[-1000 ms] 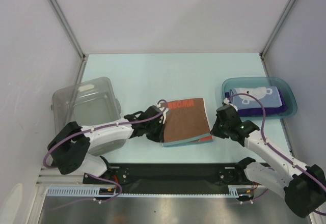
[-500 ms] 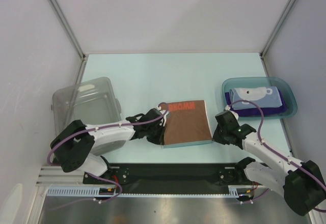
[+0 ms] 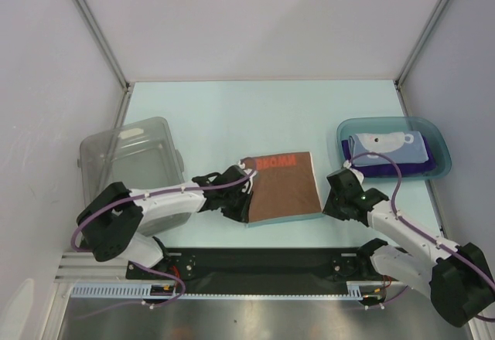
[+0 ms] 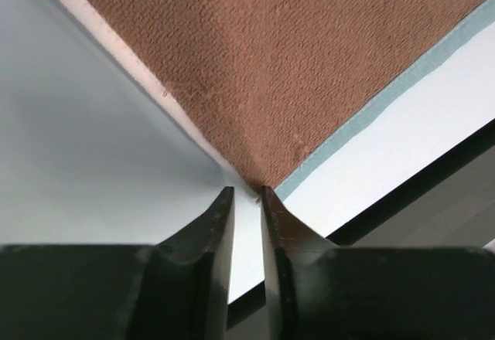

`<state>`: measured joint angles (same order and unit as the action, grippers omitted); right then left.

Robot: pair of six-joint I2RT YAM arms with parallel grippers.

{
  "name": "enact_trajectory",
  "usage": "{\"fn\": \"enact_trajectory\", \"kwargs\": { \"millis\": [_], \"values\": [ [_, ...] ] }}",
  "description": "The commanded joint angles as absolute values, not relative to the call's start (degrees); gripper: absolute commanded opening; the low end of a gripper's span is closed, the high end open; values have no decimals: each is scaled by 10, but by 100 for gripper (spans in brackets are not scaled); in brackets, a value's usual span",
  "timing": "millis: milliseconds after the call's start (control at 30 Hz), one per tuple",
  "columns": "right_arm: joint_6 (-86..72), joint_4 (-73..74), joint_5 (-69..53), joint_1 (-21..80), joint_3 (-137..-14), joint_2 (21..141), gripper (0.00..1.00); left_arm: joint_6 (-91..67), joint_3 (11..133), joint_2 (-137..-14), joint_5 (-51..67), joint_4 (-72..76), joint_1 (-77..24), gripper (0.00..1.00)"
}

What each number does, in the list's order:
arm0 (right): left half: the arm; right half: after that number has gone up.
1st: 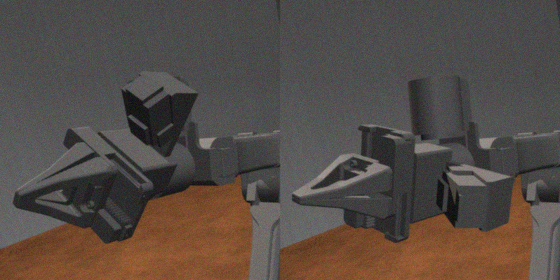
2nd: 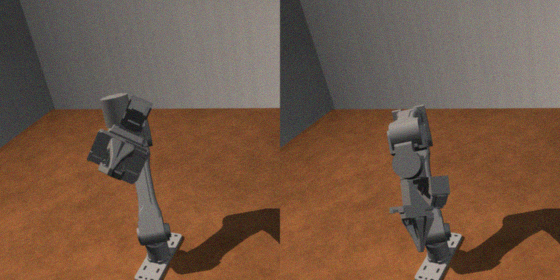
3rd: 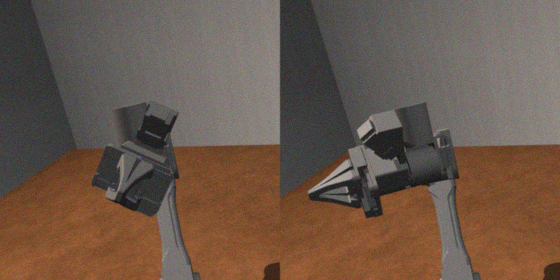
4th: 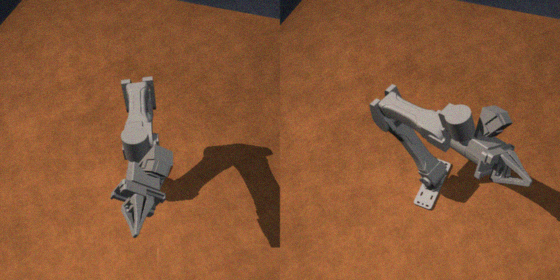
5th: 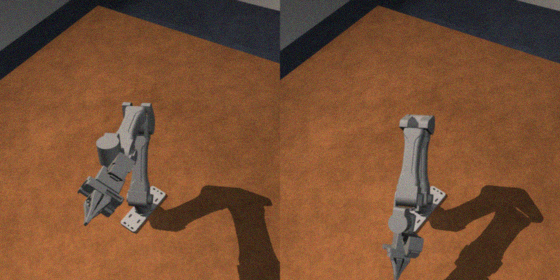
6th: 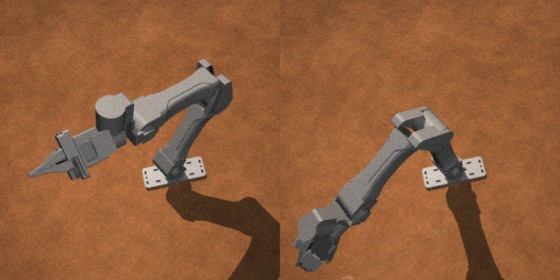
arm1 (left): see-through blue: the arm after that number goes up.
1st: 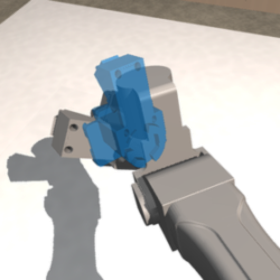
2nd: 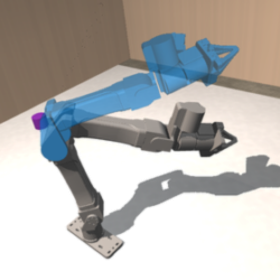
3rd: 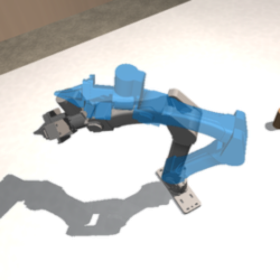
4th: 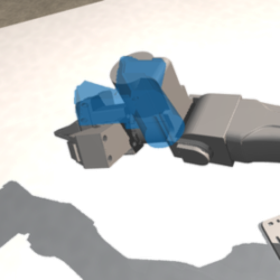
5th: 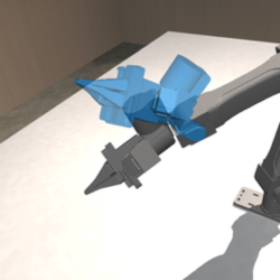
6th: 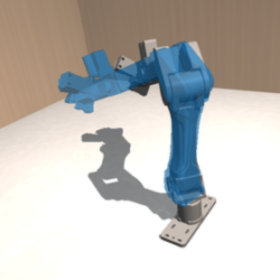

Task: Fold and stack the towels
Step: Fold the towel

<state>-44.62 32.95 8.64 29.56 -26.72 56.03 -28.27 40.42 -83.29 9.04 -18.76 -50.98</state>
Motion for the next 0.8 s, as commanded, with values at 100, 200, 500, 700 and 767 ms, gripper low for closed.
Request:
{"fn": "enact_trajectory", "kwargs": {
  "millis": [100, 200, 500, 700, 767],
  "values": [
    [-445, 377, 121, 297, -331, 538, 28, -238, 517, -816, 19, -305, -512, 36],
    [-439, 369, 118, 296, -350, 550, 28, -215, 564, -831, 6, -333, -496, 39],
    [-424, 256, 61, 299, -323, 626, 25, -170, 605, -916, 68, -244, -389, 32],
    [-417, 230, 90, 299, -294, 659, 22, -137, 698, -1018, 68, -235, -349, 31],
    [-414, 227, 99, 297, -289, 666, 21, -135, 715, -1060, 69, -245, -333, 30]
  ]
}}
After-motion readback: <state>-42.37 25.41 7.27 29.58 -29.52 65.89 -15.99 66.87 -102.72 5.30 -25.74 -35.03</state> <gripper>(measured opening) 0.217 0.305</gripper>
